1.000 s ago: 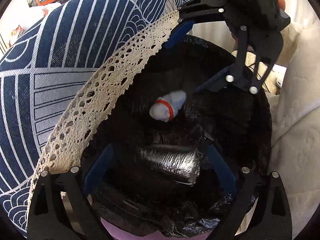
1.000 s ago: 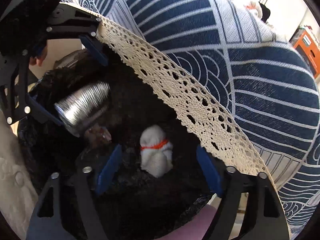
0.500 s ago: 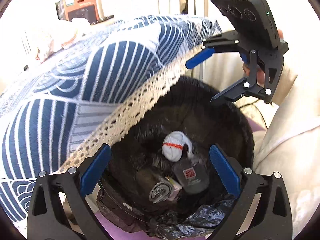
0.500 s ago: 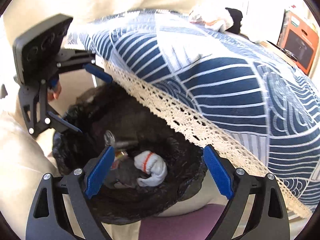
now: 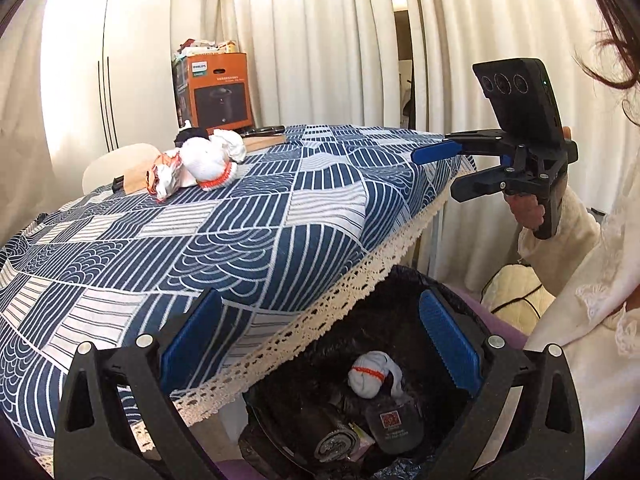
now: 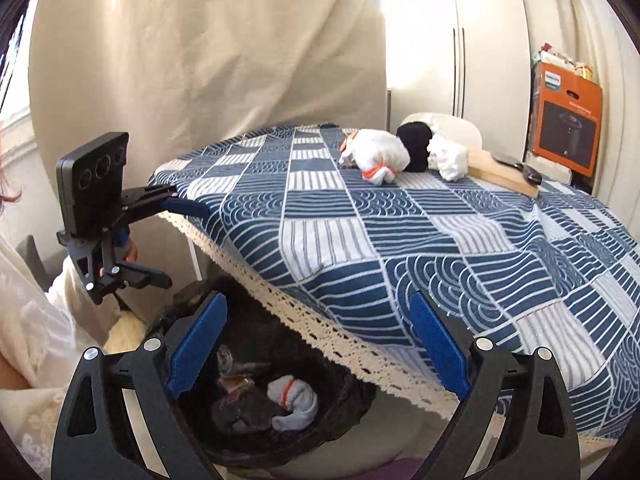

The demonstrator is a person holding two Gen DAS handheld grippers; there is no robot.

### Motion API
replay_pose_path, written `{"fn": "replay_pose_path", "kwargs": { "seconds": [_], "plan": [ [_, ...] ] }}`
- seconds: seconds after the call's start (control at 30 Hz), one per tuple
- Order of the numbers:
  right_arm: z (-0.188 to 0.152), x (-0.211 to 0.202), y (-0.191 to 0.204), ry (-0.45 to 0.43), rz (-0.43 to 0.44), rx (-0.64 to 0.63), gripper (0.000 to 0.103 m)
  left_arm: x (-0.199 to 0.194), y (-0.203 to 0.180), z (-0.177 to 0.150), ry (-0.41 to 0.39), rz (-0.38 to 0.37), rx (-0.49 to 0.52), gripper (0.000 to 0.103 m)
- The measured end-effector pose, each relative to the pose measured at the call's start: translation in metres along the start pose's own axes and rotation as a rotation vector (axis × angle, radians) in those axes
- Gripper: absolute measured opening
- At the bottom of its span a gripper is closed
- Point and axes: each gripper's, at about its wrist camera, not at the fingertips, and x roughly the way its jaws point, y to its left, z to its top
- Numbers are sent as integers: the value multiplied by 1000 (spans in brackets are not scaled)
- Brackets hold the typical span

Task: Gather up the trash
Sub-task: 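Move the right gripper to the second white glove and grasp it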

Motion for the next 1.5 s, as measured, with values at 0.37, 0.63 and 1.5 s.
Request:
{"fn": "replay_pose_path", "kwargs": {
  "seconds": [0.37,0.63,1.5],
  "plan": [
    [70,31,-35,21,-97,43,89,3,43,39,-15,75,-28,97],
    [119,90,-49,114,-152,94,89,5,70,61,-6,72,-14,97],
    [167,232,-91,281,-81,195,38,21,87,80,27,81,8,97]
  ]
}}
